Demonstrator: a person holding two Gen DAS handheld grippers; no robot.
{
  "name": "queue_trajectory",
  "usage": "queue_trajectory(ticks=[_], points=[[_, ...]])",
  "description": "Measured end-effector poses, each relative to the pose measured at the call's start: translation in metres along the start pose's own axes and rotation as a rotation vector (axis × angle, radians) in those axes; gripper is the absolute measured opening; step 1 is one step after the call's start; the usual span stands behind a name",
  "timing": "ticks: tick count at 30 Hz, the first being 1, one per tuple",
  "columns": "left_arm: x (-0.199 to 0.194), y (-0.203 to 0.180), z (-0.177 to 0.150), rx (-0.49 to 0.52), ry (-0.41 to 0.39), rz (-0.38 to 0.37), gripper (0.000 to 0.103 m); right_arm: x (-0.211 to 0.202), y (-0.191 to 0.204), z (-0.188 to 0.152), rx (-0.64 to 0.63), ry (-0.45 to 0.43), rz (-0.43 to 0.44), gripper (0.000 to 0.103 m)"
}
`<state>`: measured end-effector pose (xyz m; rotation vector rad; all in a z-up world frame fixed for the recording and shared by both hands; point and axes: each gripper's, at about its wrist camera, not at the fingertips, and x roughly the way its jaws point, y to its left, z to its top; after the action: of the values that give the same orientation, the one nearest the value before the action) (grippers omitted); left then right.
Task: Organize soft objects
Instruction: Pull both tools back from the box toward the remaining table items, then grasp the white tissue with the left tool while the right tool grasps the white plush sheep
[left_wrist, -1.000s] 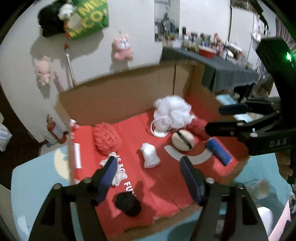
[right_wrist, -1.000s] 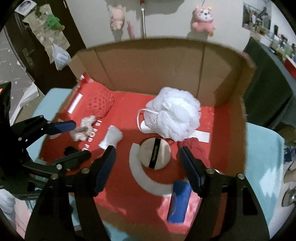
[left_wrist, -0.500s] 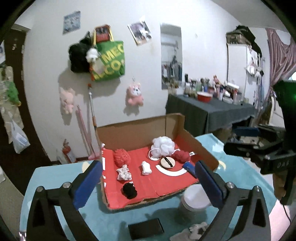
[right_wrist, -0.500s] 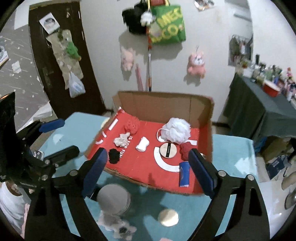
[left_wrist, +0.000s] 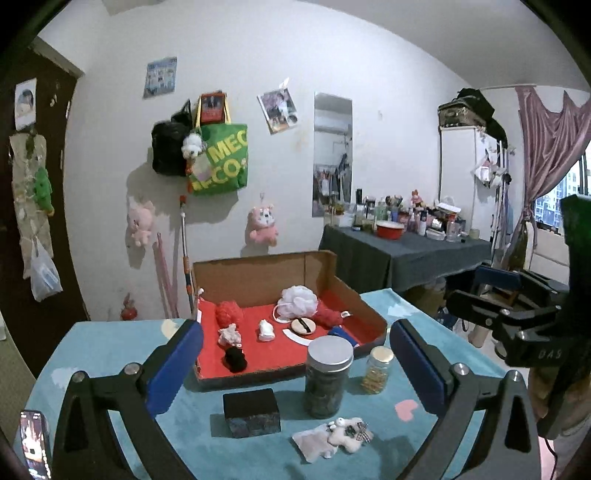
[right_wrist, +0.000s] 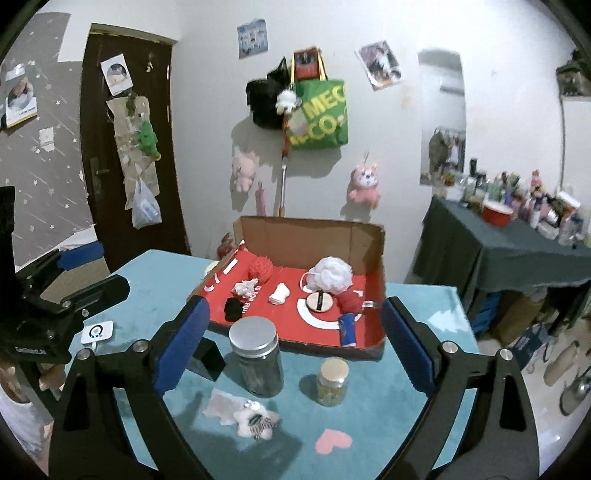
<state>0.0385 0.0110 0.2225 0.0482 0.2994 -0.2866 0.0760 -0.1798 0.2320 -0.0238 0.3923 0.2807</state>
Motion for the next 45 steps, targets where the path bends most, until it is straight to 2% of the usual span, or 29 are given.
queue_trajectory(ticks=[7, 18, 30, 45], points=[[-0.023, -0.017, -0.03, 0.011, -0.047, 0.018, 0.103, -0.034, 0.016, -0.038, -0.029, -0.106, -0.095, 0.099], [-0.024, -0.021, -0.072, -0.024, -0.048, 0.078, 0.103, -0.047, 0.016, -0.096, 0.066, -0.145, -0.188, 0.099], [-0.001, -0.016, -0.116, -0.065, 0.043, 0.1, 0.103, -0.027, 0.017, -0.141, 0.073, -0.087, -0.242, 0.099], [0.03, -0.01, -0.159, -0.095, 0.173, 0.125, 0.103, 0.002, 0.009, -0.183, 0.109, 0.034, -0.257, 0.099]])
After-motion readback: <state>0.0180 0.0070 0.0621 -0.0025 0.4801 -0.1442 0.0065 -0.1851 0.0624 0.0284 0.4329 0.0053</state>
